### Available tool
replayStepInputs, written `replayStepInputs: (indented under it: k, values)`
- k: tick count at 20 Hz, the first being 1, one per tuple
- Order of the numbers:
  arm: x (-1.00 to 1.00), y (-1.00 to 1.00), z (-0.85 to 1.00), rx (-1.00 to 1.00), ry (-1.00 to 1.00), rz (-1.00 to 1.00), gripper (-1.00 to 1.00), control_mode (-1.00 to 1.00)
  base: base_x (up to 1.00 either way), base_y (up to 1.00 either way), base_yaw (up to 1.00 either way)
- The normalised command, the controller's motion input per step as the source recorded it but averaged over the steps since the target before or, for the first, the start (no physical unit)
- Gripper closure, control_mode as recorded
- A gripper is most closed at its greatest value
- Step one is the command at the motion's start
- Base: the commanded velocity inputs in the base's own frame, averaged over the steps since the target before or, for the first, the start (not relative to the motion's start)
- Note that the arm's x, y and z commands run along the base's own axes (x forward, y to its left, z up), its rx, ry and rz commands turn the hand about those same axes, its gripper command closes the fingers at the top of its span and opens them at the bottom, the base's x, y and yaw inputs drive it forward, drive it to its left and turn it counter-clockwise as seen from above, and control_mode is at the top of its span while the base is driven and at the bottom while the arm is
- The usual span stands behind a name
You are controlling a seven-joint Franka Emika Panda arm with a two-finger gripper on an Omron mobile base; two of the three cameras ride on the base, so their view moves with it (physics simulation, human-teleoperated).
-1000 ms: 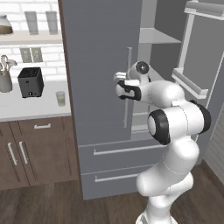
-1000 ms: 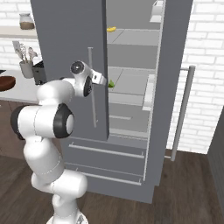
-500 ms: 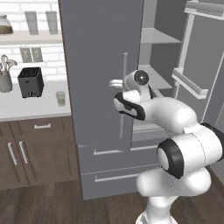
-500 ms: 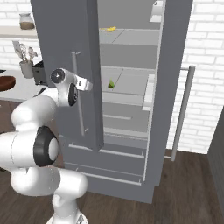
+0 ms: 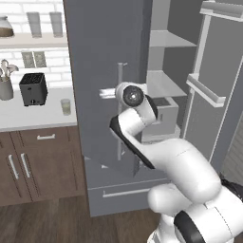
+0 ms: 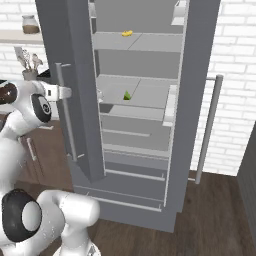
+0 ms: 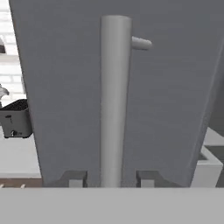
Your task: Grab a lemon wedge from the fridge and one ice cube from the ice bowl, and put them in the glass of lemonade.
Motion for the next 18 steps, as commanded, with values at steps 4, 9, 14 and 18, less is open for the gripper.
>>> replayStepInputs:
  k: [4,9,14,18]
  values:
    - [-1.0,0.13,0.66,-0.07,-0.17,0.0,-1.0,-1.0,0.0,0.0,0.0]
    - [-1.0,-0.54,0.79,0.05,-0.02,-0.09,-1.0,-1.0,0.0,0.0,0.0]
    - [-0.94,-1.0,0.79,0.23,0.27,-0.08,-1.0,-1.0,0.0,0.0,0.0]
    - [-0.13,-1.0,0.16,0.33,0.47,0.0,-1.0,-1.0,0.0,0.0,0.0]
